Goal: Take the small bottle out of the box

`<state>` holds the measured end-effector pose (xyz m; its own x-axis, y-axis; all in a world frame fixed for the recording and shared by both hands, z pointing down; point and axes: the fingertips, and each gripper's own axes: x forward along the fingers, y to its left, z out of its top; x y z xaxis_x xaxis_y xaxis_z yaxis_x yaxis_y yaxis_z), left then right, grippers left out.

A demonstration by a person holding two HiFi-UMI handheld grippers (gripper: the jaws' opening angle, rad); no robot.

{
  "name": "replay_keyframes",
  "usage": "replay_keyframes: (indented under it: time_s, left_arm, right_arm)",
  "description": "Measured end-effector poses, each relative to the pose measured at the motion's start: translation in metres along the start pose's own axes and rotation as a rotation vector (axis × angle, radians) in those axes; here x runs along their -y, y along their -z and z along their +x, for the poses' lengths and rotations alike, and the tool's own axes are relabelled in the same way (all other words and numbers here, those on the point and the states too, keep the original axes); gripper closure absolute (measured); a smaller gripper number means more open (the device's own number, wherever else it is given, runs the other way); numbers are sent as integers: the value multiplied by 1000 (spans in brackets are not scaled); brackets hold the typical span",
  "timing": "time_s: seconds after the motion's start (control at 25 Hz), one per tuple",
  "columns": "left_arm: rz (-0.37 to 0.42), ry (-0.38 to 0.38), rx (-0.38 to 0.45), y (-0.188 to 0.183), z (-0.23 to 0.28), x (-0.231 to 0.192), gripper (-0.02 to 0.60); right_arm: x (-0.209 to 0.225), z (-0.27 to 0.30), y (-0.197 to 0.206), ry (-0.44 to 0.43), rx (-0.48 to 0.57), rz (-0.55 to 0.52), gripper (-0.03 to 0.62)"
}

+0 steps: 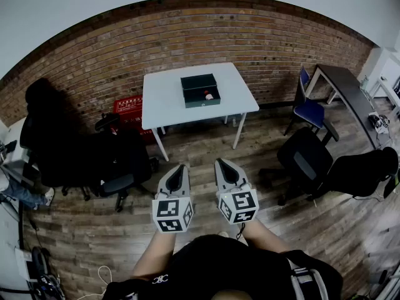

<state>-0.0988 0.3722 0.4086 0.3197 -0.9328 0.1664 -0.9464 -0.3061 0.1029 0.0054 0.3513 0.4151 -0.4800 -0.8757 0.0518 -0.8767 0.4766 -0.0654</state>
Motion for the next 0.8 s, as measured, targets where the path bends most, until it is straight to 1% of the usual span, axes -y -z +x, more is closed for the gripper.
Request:
replay_keyframes:
  time_s: [0.28,0.4,0.52,0.8]
  left_arm:
    - [13,5,-5,-2,15,10,574]
    - [21,5,-9,-1,18,13,574]
    - [22,3,-11,1,21,17,574]
    - [36,8,-22,3,41,36,574]
  right_arm:
    - [15,8,-2,-9,8,12,563]
    - [25,8,-1,21,17,44,563]
    - [33,7,-1,40,21,53,563]
    - [50,6,2,13,18,49,563]
